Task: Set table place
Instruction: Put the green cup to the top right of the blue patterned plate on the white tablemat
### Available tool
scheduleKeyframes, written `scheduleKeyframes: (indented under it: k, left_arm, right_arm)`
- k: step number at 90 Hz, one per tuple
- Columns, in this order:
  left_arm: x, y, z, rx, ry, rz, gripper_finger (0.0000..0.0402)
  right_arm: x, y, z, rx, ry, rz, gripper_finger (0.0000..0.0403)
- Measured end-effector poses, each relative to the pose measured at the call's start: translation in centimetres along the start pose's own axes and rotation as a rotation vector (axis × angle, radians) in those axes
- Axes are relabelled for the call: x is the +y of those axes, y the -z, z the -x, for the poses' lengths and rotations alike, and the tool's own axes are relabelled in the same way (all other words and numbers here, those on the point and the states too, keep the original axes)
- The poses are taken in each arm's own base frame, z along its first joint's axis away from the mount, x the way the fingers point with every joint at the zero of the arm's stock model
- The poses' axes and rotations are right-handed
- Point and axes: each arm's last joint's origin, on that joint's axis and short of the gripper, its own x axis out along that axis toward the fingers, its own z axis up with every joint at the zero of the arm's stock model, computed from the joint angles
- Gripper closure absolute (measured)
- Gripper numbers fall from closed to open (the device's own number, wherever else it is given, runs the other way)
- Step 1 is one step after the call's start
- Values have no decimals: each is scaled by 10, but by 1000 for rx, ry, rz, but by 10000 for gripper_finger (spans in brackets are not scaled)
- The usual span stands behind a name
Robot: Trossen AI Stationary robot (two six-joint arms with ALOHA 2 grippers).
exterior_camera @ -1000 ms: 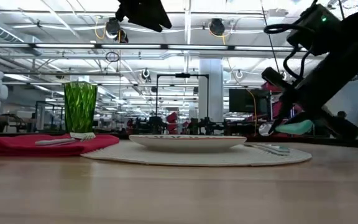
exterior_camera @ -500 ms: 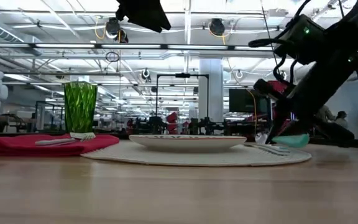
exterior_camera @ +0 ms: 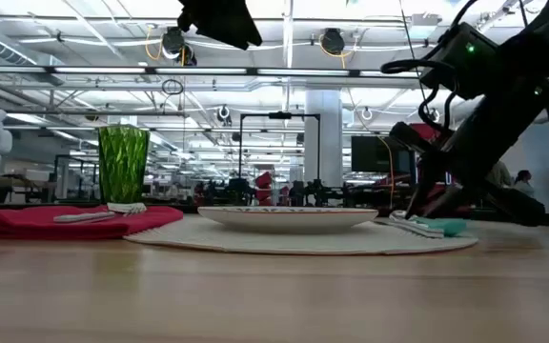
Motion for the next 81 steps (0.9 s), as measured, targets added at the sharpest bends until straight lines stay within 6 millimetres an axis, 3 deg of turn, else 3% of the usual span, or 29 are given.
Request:
scheduleKeyframes:
  k: [17,41,60,81]
  left_arm:
    - [0,0,0,0,2,1,213]
    - [0,0,0,0,2,2,213]
    - [0,0,0,0,2,2,213]
    - [0,3,0,28,-1,-20,213]
  right_arm:
    - [0,-1,4,6,11,-4,327]
    - [-1,-5,15,-18,95,77,348]
    - [24,-6,37,-21,146,192,351]
    - [56,-9,77,-25,201,343,351]
